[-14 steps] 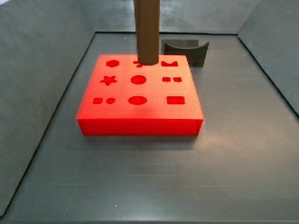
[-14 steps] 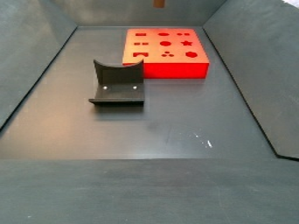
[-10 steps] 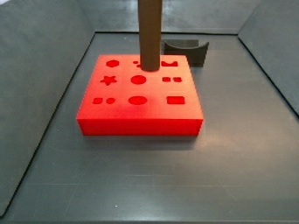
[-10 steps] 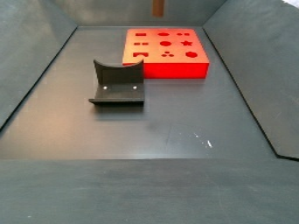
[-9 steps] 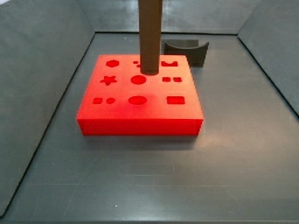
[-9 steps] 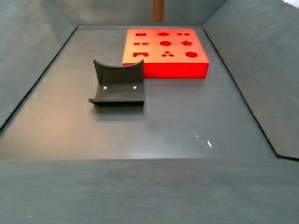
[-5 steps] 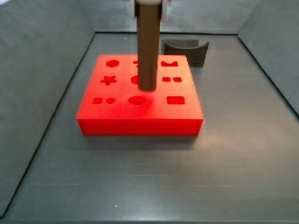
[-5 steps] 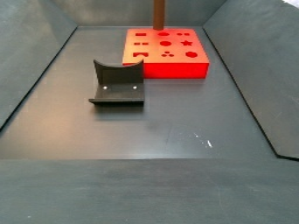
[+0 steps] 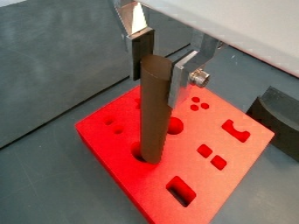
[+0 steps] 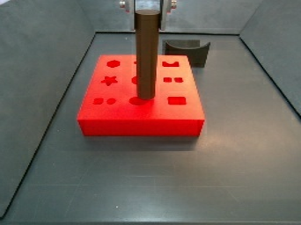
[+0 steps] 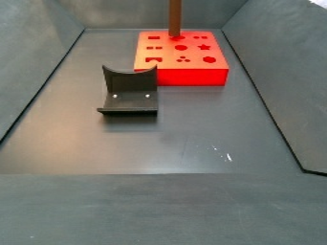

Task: Insert the oval object.

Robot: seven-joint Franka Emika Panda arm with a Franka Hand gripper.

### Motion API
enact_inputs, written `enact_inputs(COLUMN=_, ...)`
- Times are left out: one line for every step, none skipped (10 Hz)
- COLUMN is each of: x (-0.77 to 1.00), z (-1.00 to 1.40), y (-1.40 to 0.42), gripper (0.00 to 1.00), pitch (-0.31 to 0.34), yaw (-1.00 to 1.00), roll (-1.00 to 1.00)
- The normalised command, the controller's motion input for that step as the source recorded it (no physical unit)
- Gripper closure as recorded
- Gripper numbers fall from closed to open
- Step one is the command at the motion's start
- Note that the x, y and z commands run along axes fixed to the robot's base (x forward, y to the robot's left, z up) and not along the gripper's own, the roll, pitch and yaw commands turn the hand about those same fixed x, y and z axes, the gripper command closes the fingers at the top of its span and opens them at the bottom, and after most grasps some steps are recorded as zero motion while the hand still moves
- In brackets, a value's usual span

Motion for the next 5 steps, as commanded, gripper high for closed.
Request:
enact_inputs(x=-0.14, z=0.0, y=-0.13, gripper=1.0, pitch=-0.044, yaw=0.01, roll=0.0)
enact_inputs(x=-0.32, z=-0.09, y=-0.02, gripper=1.0, pitch=-0.033, yaw=-0.06, roll=-0.01)
enact_inputs(x=-0.32, z=-0.1, y=-0.08, gripper=1.0, pitch=-0.044, yaw=-0.05, roll=-0.03)
enact_inputs(x=-0.15, z=-0.11, y=0.0, gripper=1.0, pitch=-0.037, yaw=0.0, roll=-0.01)
enact_inputs(x=0.0, z=-0.14, y=0.0, gripper=1.0, pitch=-0.003, yaw=0.0, roll=0.0)
